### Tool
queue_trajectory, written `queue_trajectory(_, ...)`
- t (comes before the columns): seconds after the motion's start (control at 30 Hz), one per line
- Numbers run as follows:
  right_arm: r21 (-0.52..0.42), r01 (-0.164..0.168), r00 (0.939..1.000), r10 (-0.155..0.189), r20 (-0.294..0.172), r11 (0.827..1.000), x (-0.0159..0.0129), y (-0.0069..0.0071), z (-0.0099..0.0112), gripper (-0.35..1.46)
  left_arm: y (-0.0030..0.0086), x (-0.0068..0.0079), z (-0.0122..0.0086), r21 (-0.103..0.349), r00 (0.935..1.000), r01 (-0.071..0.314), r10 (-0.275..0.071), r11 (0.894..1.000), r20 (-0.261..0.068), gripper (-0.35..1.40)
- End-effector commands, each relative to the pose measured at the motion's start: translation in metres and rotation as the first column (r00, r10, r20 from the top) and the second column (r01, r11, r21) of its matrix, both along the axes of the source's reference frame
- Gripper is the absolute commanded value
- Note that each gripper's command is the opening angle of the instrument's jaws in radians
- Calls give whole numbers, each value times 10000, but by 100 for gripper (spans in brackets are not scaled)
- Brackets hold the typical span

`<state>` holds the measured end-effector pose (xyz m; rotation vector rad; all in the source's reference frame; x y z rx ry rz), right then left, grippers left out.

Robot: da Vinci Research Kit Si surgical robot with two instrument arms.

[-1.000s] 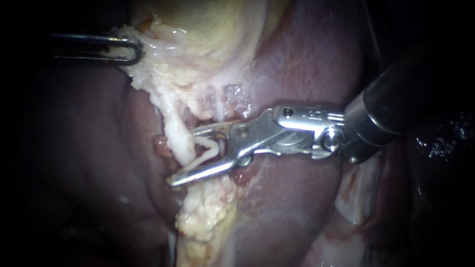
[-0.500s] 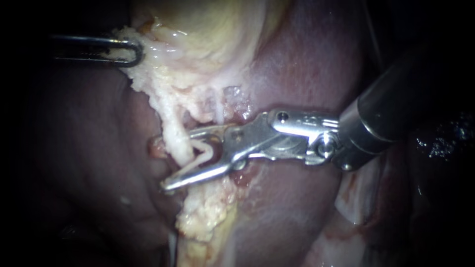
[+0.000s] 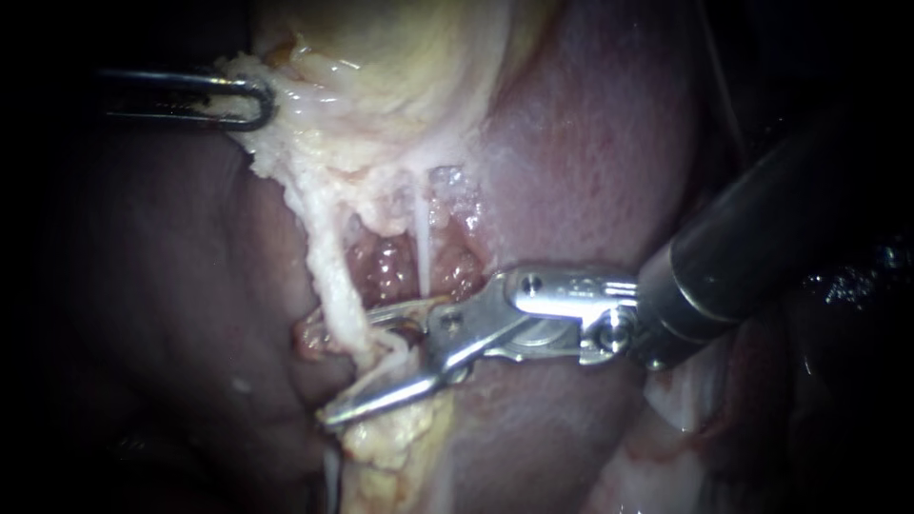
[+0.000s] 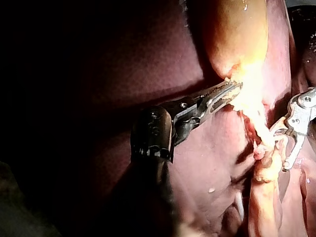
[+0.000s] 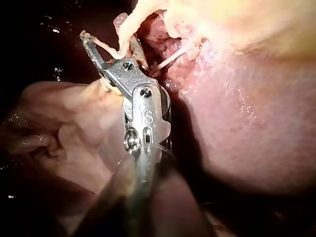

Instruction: Clipping first clip left tube

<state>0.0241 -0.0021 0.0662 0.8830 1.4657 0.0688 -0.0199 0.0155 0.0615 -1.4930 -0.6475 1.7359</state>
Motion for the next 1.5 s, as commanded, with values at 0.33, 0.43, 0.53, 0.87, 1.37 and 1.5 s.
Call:
queue_trajectory(0.33,73,329,9991,-327,-261,9994,13,-11,-15,39,0,-1,1,-5,10000,10,-10,10000,-9,-35)
queue_trajectory(0.43,76,335,9991,-333,-266,9994,13,-11,-16,38,0,-1,1,-5,10000,11,-11,10000,-10,-35)
queue_trajectory(0.53,86,362,9990,-359,-281,9993,12,-9,-16,36,0,-1,1,-2,10000,-12,12,10000,9,-35)
queue_trajectory(0.87,156,381,9989,-377,-265,9992,6,-4,-13,16,0,-1,1,-3,10000,-19,19,10000,14,-35)
queue_trajectory(1.37,176,412,9987,-406,-315,9990,-6,0,-9,-35,0,0,1,-3,10000,-21,21,10000,15,-35)
queue_trajectory(1.5,174,414,9987,-408,-316,9990,-6,0,-8,-35,0,-1,1,-3,10000,-20,20,10000,15,-35)
